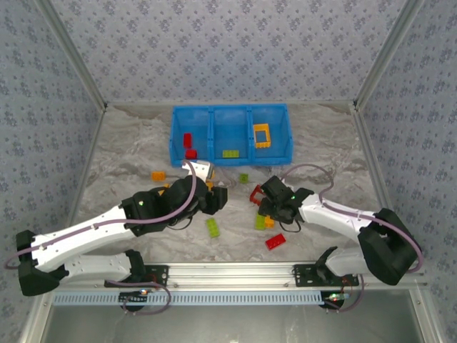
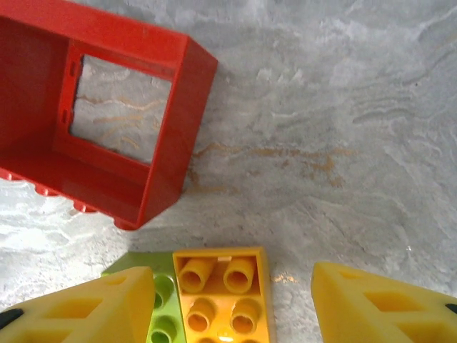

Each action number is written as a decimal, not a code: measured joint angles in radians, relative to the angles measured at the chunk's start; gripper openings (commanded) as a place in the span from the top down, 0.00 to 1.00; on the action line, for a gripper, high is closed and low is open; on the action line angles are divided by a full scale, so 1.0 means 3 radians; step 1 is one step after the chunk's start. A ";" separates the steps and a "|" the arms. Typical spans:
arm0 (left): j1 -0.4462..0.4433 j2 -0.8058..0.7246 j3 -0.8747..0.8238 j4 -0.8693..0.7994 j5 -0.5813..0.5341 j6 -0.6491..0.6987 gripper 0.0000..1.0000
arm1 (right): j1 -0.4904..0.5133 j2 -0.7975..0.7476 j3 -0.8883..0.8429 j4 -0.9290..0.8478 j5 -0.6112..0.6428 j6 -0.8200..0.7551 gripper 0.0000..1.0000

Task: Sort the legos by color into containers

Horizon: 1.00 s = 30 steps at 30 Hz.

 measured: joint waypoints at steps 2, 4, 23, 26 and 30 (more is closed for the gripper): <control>0.0000 0.0000 0.0000 0.0001 0.0000 0.0000 0.44 | -0.0008 0.0036 0.0001 0.0045 -0.0001 0.0000 0.37; 0.0000 0.0000 0.0000 0.0000 0.0000 0.0000 0.44 | -0.0008 0.0078 0.0003 0.0071 -0.0004 0.0000 0.37; 0.0000 0.0088 0.0000 0.0046 0.0025 0.0001 0.45 | 0.0090 0.0195 -0.0043 0.0114 -0.0011 0.0109 0.47; -0.0020 0.0088 0.0000 0.0100 0.0085 0.0004 0.45 | 0.0086 0.0195 -0.0057 0.0117 0.0008 0.0142 0.56; -0.0045 0.0086 -0.0001 0.0155 0.0197 0.0028 0.45 | 0.0075 0.0182 -0.0061 0.0097 0.0025 0.0151 0.63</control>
